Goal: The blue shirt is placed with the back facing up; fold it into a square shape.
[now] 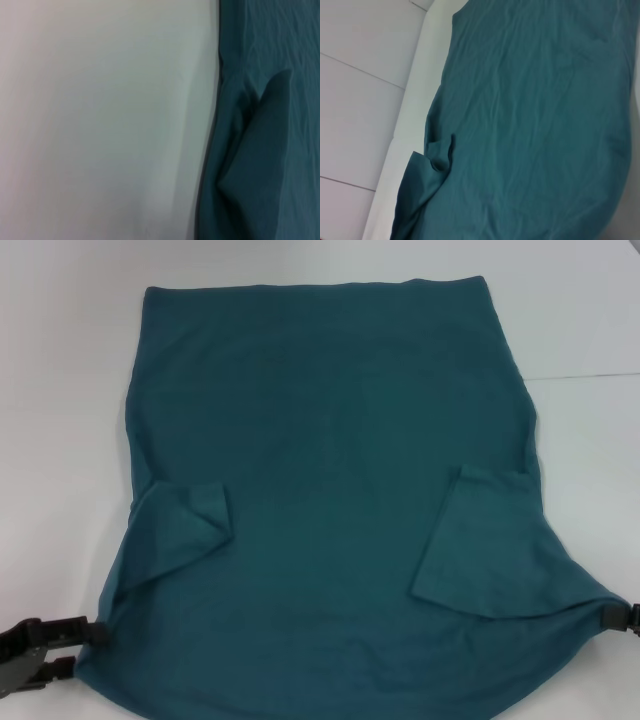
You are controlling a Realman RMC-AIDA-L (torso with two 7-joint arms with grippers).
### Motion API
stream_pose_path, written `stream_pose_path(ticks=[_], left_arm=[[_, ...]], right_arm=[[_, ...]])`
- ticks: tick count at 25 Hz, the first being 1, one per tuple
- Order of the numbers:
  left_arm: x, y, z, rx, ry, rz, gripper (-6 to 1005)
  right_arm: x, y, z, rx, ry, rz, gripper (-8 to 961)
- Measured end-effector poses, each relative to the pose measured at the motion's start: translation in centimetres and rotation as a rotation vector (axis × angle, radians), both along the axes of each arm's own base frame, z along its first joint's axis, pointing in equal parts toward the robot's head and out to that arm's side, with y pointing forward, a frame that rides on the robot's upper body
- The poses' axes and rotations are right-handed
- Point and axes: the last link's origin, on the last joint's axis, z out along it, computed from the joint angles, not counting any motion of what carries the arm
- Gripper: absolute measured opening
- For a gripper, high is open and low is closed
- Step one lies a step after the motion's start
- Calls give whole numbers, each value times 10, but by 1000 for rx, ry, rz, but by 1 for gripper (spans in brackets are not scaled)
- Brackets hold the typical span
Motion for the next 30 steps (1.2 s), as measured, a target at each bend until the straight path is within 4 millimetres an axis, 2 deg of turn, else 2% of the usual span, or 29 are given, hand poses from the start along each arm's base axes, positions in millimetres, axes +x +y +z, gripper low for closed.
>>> stream_pose_path(ticks=[23, 30], left_arm=[[-8, 4, 23, 76, 7, 20, 736], [-10, 5, 22, 82, 17, 28, 734]], right_arm=[[1, 1, 0, 5, -5, -3, 30], [1, 1, 0, 5, -4, -4, 30]])
